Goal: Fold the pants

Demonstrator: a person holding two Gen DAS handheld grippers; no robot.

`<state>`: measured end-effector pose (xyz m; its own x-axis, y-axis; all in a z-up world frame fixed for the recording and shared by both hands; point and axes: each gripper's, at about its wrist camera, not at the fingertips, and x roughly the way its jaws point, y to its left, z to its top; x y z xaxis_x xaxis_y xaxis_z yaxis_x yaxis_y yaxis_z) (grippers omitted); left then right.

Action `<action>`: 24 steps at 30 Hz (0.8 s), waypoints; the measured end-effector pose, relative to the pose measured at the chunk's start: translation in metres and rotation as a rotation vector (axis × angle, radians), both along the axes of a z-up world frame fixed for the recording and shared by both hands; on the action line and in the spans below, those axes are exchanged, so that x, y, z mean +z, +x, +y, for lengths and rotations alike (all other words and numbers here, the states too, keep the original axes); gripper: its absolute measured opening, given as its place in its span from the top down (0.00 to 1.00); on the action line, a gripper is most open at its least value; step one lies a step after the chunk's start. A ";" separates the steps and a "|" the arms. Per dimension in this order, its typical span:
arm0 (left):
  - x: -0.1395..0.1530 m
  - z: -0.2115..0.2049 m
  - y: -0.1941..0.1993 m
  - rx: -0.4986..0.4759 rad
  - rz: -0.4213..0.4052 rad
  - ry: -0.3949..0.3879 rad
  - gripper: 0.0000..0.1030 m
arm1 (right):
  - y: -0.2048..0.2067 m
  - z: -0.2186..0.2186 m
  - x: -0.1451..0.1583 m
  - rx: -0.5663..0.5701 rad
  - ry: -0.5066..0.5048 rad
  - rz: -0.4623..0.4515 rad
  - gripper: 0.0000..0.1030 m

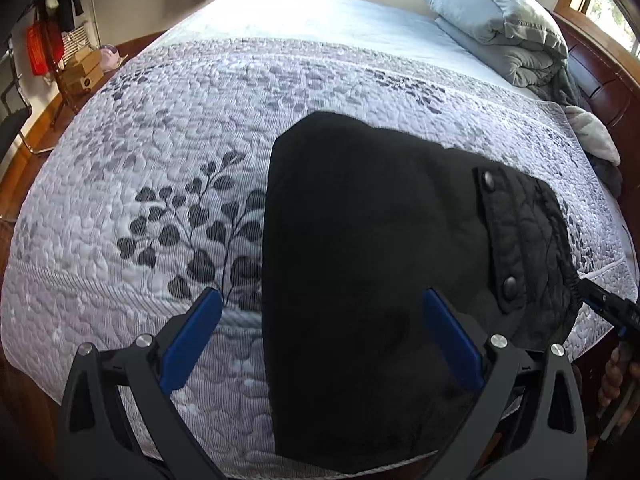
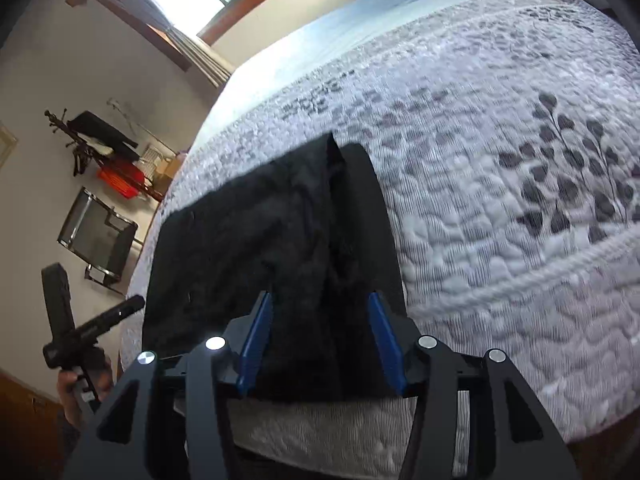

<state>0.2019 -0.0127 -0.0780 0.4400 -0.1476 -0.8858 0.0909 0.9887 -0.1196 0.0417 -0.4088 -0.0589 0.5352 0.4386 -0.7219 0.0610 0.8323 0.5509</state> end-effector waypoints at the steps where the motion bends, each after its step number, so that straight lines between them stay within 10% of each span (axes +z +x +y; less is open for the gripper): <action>1: -0.002 0.001 -0.002 0.000 0.006 0.002 0.03 | -0.004 0.003 -0.003 0.011 0.008 0.009 0.50; 14: -0.001 0.009 -0.013 0.008 0.021 0.003 0.03 | -0.015 0.012 -0.002 0.028 0.024 -0.008 0.67; 24: -0.006 0.018 -0.004 -0.009 0.059 -0.039 0.03 | -0.018 0.010 -0.006 0.029 -0.019 0.019 0.53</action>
<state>0.1978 0.0049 -0.0841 0.3860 -0.1857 -0.9036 0.0911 0.9824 -0.1630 0.0240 -0.3989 -0.0652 0.5082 0.4401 -0.7403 0.0472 0.8441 0.5342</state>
